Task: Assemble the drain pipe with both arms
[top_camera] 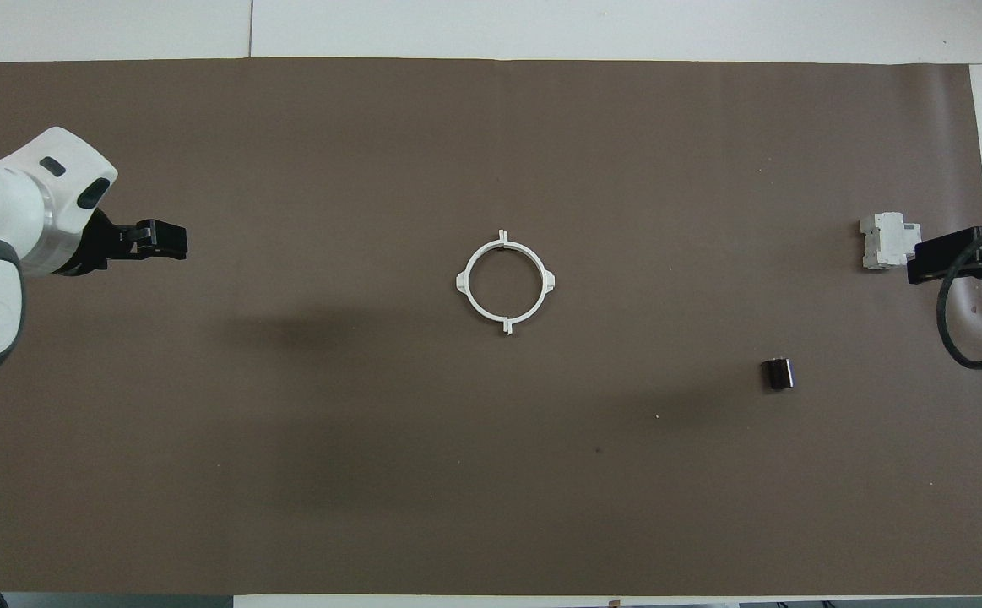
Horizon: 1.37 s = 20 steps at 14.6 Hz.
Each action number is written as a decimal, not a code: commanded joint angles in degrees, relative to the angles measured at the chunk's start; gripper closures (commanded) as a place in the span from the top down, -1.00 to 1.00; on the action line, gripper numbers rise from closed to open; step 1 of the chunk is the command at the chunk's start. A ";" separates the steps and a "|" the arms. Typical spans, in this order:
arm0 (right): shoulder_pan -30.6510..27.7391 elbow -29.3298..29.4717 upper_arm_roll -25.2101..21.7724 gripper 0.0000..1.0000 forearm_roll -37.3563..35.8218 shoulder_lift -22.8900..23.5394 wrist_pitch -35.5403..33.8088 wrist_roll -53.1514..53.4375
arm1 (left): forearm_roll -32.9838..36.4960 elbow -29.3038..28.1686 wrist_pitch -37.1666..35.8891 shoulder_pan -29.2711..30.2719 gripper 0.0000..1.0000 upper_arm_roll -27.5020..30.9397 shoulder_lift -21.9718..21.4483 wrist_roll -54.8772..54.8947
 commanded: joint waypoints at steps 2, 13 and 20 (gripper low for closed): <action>-0.85 -0.03 0.39 1.00 0.43 -0.37 0.27 -1.49 | -1.09 5.90 -9.15 3.17 1.00 -0.16 -2.14 3.44; -0.77 -0.03 0.48 1.00 0.43 -0.37 0.35 -1.49 | -2.67 22.90 -27.80 4.58 1.00 0.19 1.47 4.93; -0.68 -0.03 0.48 1.00 0.43 -0.37 0.44 -1.49 | -2.41 19.90 -26.66 4.49 1.00 0.19 -0.82 5.02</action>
